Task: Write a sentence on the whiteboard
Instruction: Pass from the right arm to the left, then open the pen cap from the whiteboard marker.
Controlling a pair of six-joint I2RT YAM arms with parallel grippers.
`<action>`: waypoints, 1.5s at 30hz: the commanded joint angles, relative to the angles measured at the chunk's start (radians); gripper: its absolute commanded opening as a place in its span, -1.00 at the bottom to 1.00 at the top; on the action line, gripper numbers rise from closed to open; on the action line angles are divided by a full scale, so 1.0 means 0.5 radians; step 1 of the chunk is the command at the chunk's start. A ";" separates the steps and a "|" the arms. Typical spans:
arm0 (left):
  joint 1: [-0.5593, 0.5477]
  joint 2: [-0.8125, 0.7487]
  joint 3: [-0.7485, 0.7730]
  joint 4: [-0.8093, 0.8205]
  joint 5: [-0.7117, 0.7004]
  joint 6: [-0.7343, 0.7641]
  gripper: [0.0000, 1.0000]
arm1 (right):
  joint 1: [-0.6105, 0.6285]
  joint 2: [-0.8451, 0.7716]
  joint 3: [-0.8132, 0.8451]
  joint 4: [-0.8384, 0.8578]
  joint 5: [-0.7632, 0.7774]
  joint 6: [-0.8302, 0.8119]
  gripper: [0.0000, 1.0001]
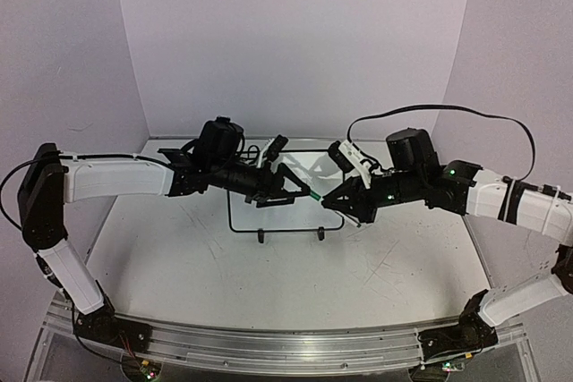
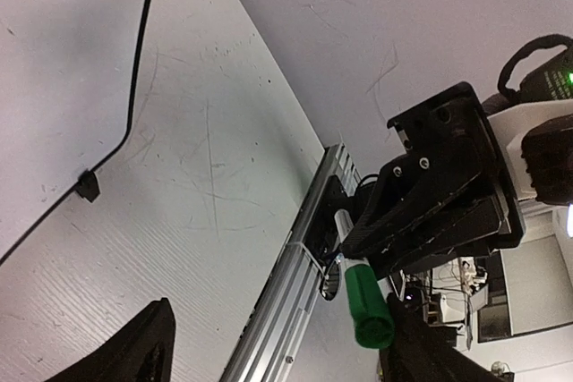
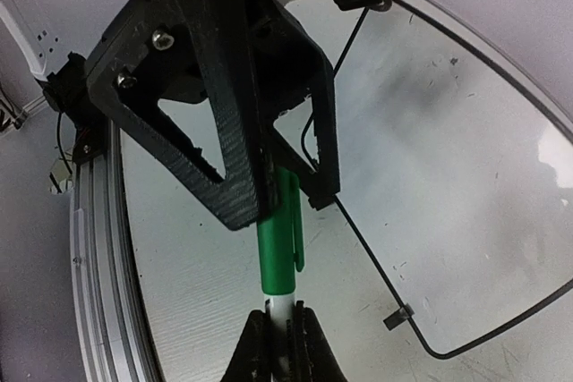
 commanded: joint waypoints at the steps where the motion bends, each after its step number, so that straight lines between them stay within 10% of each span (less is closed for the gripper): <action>1: -0.048 0.029 0.094 0.086 0.140 -0.047 0.46 | 0.042 0.036 0.097 0.018 -0.094 -0.072 -1.00; 8: -0.084 0.091 0.048 0.248 0.232 -0.154 0.18 | 0.063 0.093 0.093 0.019 -0.080 -0.095 -1.00; 15: -0.086 0.097 0.012 0.270 0.218 -0.174 -0.73 | 0.066 0.144 0.091 0.026 -0.049 -0.108 -1.00; 20: -0.067 0.065 -0.009 0.271 0.206 -0.136 -1.00 | 0.069 0.134 0.067 0.115 0.073 0.023 -0.98; 24: -0.020 -0.163 -0.124 0.292 -0.064 0.018 -1.00 | 0.065 -0.028 -0.109 0.446 0.352 0.463 0.68; 26: -0.003 -0.297 -0.197 0.365 -0.163 0.044 -1.00 | 0.063 -0.123 -0.206 0.621 0.437 0.715 0.96; 35: 0.042 -0.716 -0.749 1.534 -0.444 -0.359 -1.00 | 0.061 -0.549 -0.778 1.693 0.411 1.334 0.97; 45: 0.010 -0.197 -0.739 2.916 -0.345 -1.090 -1.00 | 0.070 -0.002 -0.521 2.558 -0.109 1.905 0.69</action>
